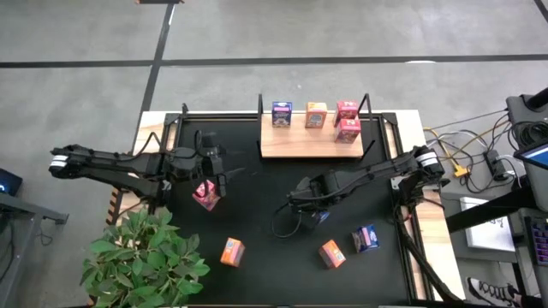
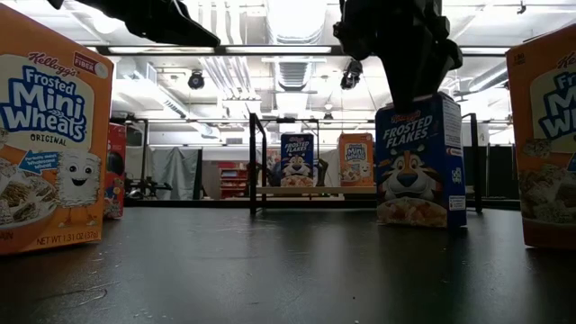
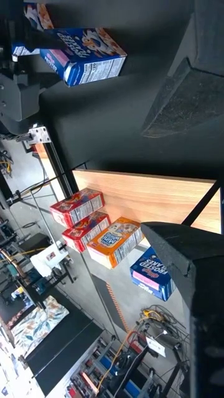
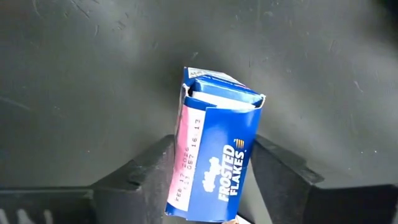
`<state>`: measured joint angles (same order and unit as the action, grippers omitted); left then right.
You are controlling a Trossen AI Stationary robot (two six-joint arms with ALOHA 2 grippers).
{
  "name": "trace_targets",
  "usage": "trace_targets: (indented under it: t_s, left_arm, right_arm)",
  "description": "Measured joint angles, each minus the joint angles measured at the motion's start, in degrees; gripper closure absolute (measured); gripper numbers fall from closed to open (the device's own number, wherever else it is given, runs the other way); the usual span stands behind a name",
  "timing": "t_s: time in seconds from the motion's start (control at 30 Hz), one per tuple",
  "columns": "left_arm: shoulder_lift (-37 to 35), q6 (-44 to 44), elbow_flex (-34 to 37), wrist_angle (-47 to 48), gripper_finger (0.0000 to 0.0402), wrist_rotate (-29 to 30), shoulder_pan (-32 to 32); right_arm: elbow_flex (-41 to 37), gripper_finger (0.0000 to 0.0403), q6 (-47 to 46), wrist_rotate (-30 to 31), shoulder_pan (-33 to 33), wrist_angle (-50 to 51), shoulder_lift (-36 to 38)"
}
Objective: Stack cereal on shelf
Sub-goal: Put the left blue cereal box on the shelf aligned with the other blue cereal box
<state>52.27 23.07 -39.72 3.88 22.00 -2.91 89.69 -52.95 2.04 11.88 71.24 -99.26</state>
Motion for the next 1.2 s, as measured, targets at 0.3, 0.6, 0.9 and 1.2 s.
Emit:
trace_targets:
  t_s: [0.3,0.6,0.9,1.2]
  left_arm:
    - [0.0,0.0,0.0,-0.02,0.0183,0.0,-0.01]
    - [0.0,-0.02,0.0,-0.01,0.0183,0.0,0.0]
    - [0.0,-0.02,0.0,-0.02,0.0183,0.0,0.0]
    - [0.0,-0.02,0.0,-0.03,0.0183,0.0,-0.01]
  right_arm:
    - [0.0,0.0235,0.7,0.07,-0.02,-0.16,0.0]
    - [3.19,0.0238,5.43,0.12,-1.26,1.19,0.56]
    - [13.26,0.025,15.72,4.34,-6.4,3.68,0.63]
    - [17.8,0.0253,36.38,8.69,-16.96,-1.04,0.63]
